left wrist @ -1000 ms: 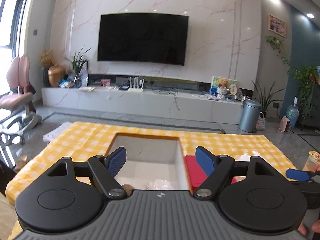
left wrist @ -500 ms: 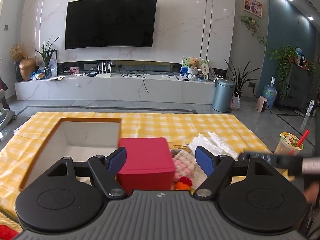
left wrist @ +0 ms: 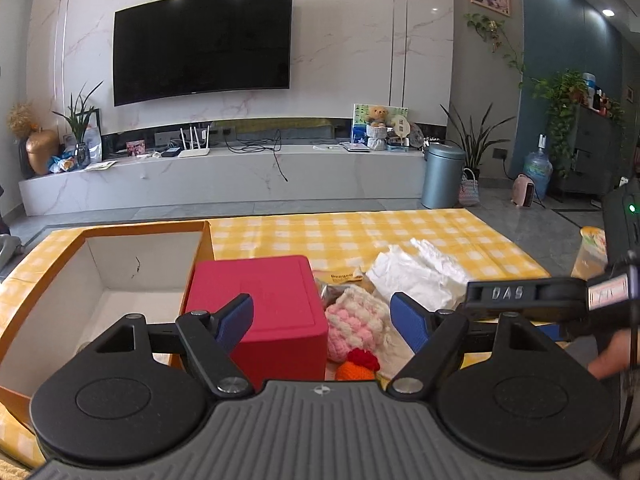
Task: Organize soft objects
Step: 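Withdraw both tools from the orange box back toward the remaining objects, then grasp the yellow cloth with the left tool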
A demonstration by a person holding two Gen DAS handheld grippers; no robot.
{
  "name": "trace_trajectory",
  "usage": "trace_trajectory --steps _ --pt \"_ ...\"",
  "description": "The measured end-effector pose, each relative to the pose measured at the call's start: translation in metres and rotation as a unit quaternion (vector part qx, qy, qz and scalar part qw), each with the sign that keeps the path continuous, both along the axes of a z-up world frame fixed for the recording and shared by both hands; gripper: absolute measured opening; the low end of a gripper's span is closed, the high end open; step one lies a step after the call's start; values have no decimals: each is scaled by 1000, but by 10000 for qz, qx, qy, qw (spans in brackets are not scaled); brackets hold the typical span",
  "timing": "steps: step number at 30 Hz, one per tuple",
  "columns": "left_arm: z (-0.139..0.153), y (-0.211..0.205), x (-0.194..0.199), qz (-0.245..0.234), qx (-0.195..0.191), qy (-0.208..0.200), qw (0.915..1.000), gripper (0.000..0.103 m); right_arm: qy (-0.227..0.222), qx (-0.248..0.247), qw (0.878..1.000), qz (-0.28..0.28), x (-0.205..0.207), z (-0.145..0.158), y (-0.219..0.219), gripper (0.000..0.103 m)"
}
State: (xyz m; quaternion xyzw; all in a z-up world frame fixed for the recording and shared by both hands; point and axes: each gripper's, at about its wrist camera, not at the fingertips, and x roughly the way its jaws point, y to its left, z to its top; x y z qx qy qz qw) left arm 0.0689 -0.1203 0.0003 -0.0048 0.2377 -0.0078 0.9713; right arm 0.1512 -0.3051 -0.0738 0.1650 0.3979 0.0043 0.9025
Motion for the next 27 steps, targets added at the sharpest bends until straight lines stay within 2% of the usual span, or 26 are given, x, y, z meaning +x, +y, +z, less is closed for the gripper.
trace_trajectory --steps 4,6,9,13,17,22,27 --pt "-7 -1 -5 -311 28 6 9995 92 200 506 9984 -179 6 -14 -16 100" --pt "-15 -7 -3 -606 98 67 9981 92 272 494 9982 -221 9 -17 -16 100" --pt "-26 -15 0 -736 157 191 9970 92 281 498 9981 -214 17 -21 -12 100" --pt "-39 -27 3 -1013 77 401 9940 92 68 473 9981 -385 28 -22 -9 100" --pt "-55 -42 6 -1303 184 707 9888 92 225 380 9989 -136 30 -24 -4 100" --pt "-79 -54 17 -1172 340 876 9887 92 500 -103 9983 -284 32 -31 2 100" --pt "-98 -49 35 -990 275 1216 9872 92 548 -22 9969 -568 29 -34 -5 100"
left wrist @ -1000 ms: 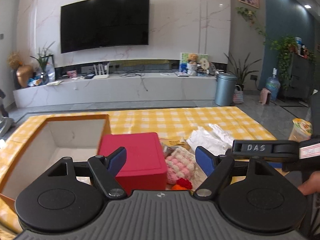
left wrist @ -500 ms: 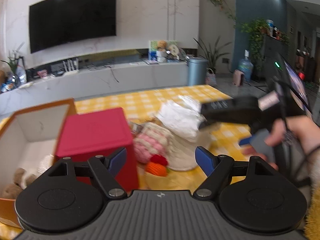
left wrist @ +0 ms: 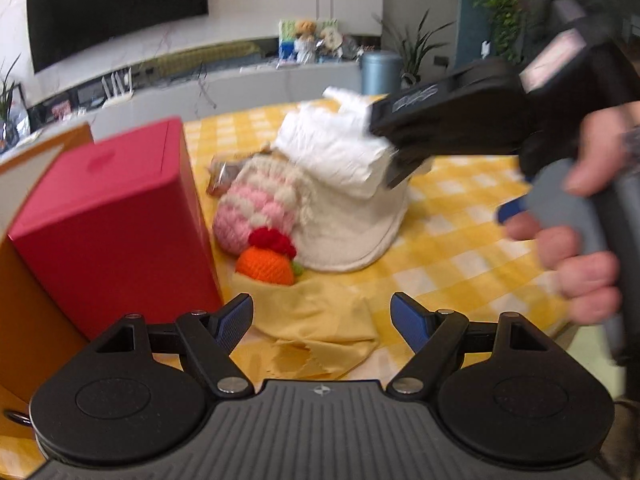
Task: Organize soft objects
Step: 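Grasp the yellow cloth with the left tool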
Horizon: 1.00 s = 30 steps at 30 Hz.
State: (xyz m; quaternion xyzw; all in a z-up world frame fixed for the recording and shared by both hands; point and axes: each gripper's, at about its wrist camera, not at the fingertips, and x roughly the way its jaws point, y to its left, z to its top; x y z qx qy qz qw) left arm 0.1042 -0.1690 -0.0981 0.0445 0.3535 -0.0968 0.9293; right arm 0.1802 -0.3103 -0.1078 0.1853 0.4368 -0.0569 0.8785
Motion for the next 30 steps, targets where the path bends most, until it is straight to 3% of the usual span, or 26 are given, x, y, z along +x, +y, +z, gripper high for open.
trace_trajectory --steps 6,9,20,22,24,26,28,30 --pt "-13 10 14 254 -288 363 9986 91 -18 133 9999 -66 -1 0 -7 100" --pt "-23 8 16 181 -153 509 9984 91 -32 113 9999 19 0 0 -2 100" --pt "-29 9 15 58 -87 243 9996 95 -125 132 9998 -4 -4 3 -2 100" --pt "-27 10 15 -124 -112 280 9995 81 -146 123 9998 -8 -5 4 -2 100" --pt "-23 11 15 -320 -241 353 9986 49 -183 125 9998 -6 -6 6 -1 100" --pt "-21 10 15 -304 -253 405 9984 36 -237 151 9996 -11 -9 8 -2 100" --pt "-19 12 16 -324 -379 552 9972 14 -282 192 9994 -14 -12 10 -4 100" --pt "-15 19 18 -235 -749 814 9936 8 -313 220 9993 -17 -15 11 -5 100"
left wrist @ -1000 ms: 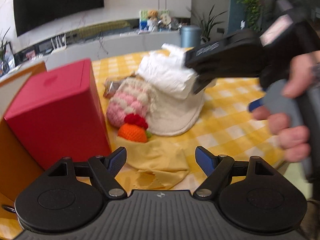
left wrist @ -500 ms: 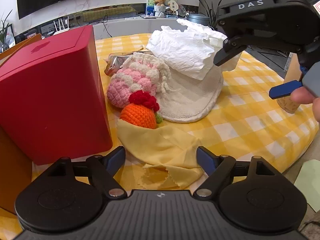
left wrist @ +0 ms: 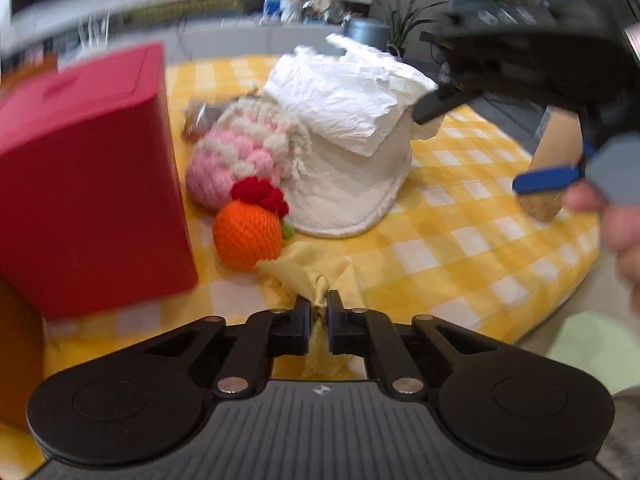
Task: Organize soft objects
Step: 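Grasp the yellow cloth with the left tool, then grasp the orange knitted fruit with the right tool while the left tool holds the cloth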
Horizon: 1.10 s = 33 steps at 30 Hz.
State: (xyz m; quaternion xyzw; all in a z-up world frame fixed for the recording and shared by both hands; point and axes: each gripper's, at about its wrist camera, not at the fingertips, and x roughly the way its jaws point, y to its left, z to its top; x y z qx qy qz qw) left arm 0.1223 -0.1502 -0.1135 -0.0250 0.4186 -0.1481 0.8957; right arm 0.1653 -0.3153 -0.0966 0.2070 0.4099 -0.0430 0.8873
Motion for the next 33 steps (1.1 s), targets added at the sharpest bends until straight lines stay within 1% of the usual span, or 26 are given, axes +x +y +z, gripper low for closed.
trace_trajectory --steps 1,3,4,5,7,8,10,13,17,20,22,25,26,28,29,31,33 --pt "2 2 -2 -1 -47 -25 10000 8 -5 3 10000 -5 -1 1 0 100" --pt "9 -1 -10 -141 241 -300 9992 8 -19 -42 10000 43 -3 3 2 100" --pt "13 -1 -13 -118 412 -398 9983 8 -42 -71 9999 99 -4 5 3 100" --pt "17 -2 -15 -81 537 -422 9976 8 -66 -58 9998 192 -5 7 5 100" --pt "24 1 -17 -64 593 -383 9975 8 -103 212 9982 552 -8 9 10 99" --pt "27 3 -18 -68 567 -344 9978 8 -126 371 9967 707 -10 10 12 99" --pt "31 9 -20 -17 471 -222 9986 9 -149 600 9938 920 -11 10 19 93" --pt "34 18 -22 10 347 -136 9993 9 -49 842 9914 999 -7 7 30 89" --pt "38 24 -25 -202 188 -172 9995 8 220 1153 9870 1096 0 -4 42 85" --pt "39 30 -25 -227 123 -164 9995 9 409 1439 9847 896 6 -14 42 80" --pt "39 36 -24 -178 112 -111 9997 9 551 1801 9794 728 9 -23 36 70" --pt "38 45 -23 -76 70 -92 9999 9 657 2245 9708 532 9 -30 26 64" --pt "38 48 -23 -65 42 -91 9999 9 658 2294 9699 486 9 -31 25 62" --pt "38 52 -22 -21 -24 -85 10000 9 752 2240 9709 386 12 -30 26 58" --pt "39 55 -23 16 -52 -72 10000 9 797 2228 9710 353 13 -31 27 58" --pt "40 59 -22 41 -122 -47 9999 9 909 2344 9674 306 17 -34 30 58" --pt "41 60 -21 -19 -197 -63 9998 9 1047 2498 9618 386 22 -40 36 58"
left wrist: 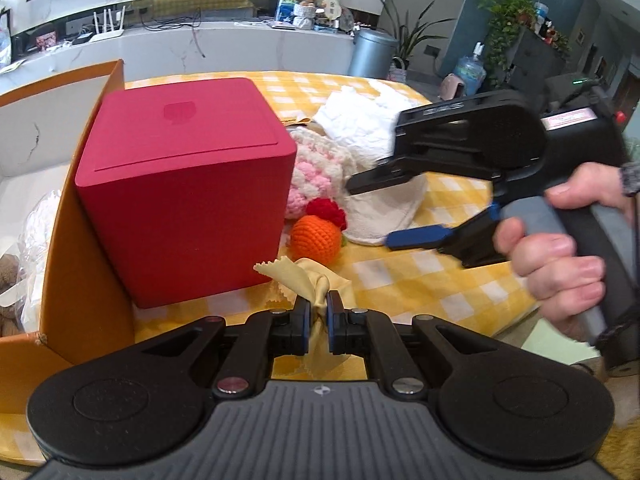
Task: Organize soft objects
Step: 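Grasp the orange knitted fruit with the right tool while the left tool holds the cloth, then lift the fruit with the right tool while the left tool carries the yellow cloth over the orange box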
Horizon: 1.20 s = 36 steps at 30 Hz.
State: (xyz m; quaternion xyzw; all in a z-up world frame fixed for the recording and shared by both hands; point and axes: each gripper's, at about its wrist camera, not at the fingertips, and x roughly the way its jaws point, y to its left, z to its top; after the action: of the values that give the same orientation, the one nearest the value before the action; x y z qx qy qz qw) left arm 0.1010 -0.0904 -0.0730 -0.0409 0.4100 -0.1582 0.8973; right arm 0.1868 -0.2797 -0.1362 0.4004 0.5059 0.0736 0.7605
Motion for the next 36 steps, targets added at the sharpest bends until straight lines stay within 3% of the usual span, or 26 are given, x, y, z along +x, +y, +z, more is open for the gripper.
trace_trajectory --steps 6,11,18,23,26,28,31,33,36 --pt "-2 0 3 13 10 92 10000 9 255 -123 9996 -34 6 -7 18 58" --pt "-5 1 5 125 43 175 9998 10 408 -45 9992 -7 9 -12 24 50" --pt "-5 -2 2 99 180 141 9997 10 212 -207 9994 165 16 -11 31 39" --pt "-2 -6 -2 5 282 47 9996 10 -179 -459 9986 210 7 5 23 39" --pt "-3 -8 -2 -25 334 19 9994 10 -568 -1190 9908 313 -5 26 23 39" --pt "-4 -9 -2 -43 365 31 9993 10 -771 -1847 9785 490 -13 35 26 39" --pt "-7 -12 -2 -73 444 53 9990 10 -693 -2726 9567 754 -19 33 31 39" --pt "-7 -15 -1 -75 497 58 9987 10 -516 -3107 9451 869 -20 22 30 39" --pt "-7 -17 0 -126 542 48 9984 10 -522 -3244 9398 941 -13 15 30 39"
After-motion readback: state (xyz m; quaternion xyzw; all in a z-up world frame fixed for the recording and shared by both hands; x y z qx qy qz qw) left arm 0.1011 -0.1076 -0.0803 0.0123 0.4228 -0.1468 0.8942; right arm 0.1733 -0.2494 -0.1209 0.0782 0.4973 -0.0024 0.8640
